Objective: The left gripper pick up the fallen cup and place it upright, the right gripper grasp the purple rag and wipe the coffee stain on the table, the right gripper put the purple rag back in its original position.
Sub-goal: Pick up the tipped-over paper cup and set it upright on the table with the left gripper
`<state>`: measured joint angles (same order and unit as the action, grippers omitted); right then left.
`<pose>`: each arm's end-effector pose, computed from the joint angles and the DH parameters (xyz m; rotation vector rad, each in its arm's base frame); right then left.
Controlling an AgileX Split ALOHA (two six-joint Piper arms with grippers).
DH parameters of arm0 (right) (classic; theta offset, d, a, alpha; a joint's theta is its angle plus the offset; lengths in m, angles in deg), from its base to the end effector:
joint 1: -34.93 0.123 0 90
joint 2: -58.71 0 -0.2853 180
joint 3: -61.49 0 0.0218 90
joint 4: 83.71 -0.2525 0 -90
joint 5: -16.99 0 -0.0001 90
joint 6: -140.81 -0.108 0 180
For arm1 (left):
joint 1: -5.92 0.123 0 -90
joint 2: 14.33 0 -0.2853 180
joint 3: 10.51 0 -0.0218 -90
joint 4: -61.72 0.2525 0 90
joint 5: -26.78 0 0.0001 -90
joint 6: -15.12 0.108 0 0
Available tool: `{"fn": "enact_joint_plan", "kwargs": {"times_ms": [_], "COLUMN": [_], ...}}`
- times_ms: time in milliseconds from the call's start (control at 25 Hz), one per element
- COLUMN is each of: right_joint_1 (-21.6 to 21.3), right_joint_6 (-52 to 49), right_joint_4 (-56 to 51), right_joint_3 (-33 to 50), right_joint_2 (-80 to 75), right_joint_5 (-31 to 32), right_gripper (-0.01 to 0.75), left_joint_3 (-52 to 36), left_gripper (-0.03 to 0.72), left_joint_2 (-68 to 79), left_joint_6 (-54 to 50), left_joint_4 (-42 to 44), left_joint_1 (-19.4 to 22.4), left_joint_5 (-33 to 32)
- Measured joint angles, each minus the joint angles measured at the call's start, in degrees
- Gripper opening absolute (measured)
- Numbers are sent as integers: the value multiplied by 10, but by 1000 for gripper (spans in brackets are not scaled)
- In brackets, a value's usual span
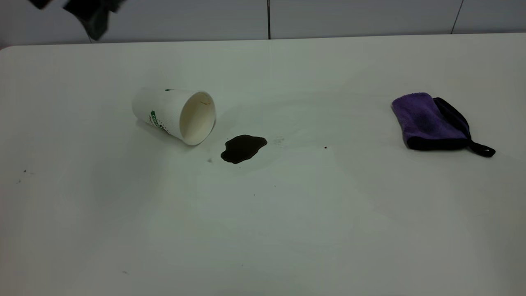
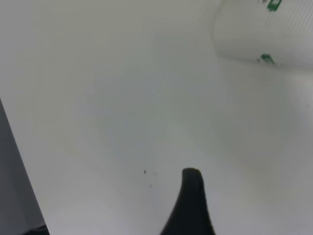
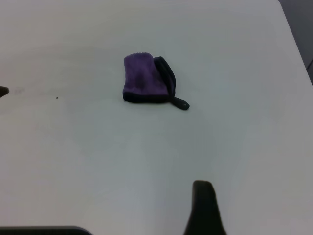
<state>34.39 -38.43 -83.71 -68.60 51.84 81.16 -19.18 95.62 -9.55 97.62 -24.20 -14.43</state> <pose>0.0086 -0.0001 0.2581 -0.0041 2.1110 -0.0136 0.3436 -0.1511 0.1998 0.6425 2.5112 0.3710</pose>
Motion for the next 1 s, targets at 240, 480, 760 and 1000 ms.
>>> {"fn": "enact_joint_plan", "kwargs": {"times_ms": [240,480,760,1000], "right_joint_1": [0,0,0,0], "right_joint_6": [0,0,0,0], "right_joint_4": [0,0,0,0], "right_joint_3": [0,0,0,0], "right_joint_2": [0,0,0,0], "right_joint_5": [0,0,0,0], "right_gripper": [590,590,590,590], "left_joint_3": [77,148,195,221], "left_gripper": [670,648,630,609], "left_joint_2": [142,258,350,416], "left_joint_6": [-68,-79,-88,-122], "left_joint_4": [116,150,222,303], "left_joint_1": [-82,-97,-98,-97], "left_joint_5": [-28,-47,-47,-49]}}
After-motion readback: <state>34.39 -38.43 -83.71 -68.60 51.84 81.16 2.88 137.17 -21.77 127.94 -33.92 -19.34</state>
